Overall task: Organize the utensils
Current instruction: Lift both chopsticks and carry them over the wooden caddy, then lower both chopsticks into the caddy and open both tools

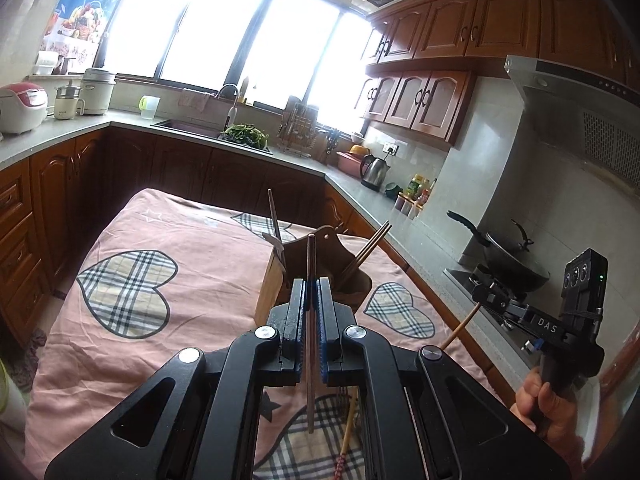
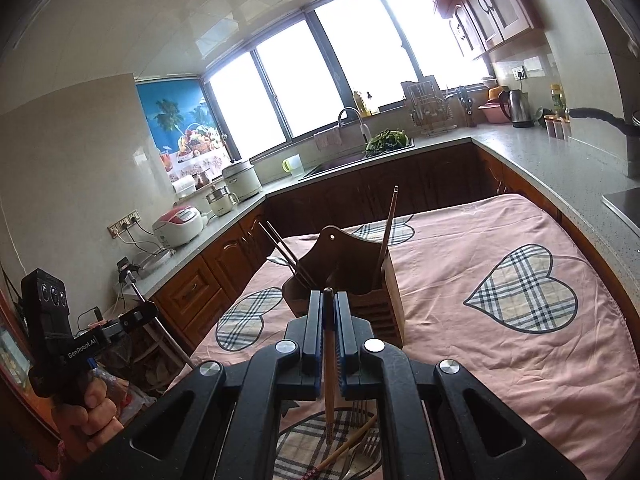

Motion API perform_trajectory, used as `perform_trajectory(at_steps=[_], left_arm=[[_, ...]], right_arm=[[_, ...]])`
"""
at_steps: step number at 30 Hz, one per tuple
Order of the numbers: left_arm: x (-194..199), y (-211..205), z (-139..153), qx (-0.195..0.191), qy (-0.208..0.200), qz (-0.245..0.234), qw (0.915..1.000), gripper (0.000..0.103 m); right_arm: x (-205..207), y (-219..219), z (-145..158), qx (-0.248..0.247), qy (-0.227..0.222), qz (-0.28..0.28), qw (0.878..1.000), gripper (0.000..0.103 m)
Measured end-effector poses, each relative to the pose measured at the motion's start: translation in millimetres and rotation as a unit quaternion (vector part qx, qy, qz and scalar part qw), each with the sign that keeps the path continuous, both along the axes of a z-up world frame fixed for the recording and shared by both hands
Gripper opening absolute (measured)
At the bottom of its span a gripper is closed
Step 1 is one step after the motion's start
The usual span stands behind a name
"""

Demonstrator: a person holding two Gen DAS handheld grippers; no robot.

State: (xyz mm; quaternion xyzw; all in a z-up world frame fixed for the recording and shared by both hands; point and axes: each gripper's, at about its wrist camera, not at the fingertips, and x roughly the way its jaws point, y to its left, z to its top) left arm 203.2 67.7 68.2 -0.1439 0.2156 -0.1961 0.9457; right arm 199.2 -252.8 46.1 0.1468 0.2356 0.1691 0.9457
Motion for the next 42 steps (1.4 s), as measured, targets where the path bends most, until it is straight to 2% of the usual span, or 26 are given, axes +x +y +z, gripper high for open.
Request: perform_trajectory(at_steps=[12,24,31,42], left_arm=[[34.7,-3.4,37.6,-0.014,-0.044,0.020,0.9987,0.004],[95.3,-8.9,65.7,-0.032,-0.082,0.060,0.9944,0.004],[134.5,-10.4,47.5,-0.050,-0.069,0.077,0.9933,0.004],[165.8,-15.1,-17.0,-0.054,-0.020,0.084,0.9949,0.004]], right_arm=[[31.6,-9.3,37.1,0.011,-0.048,-0.020,0.999,0.005],[92.1,-21.5,72.5,0.018,-0.090,-0.049,0.995,0.005],[119.2,-29.7,63.7,0.021,-0.101,-0.073,0.992,0.005],[156.4,-19.2,1.3,0.012,-0.045,-0.069,0.997,0.005]])
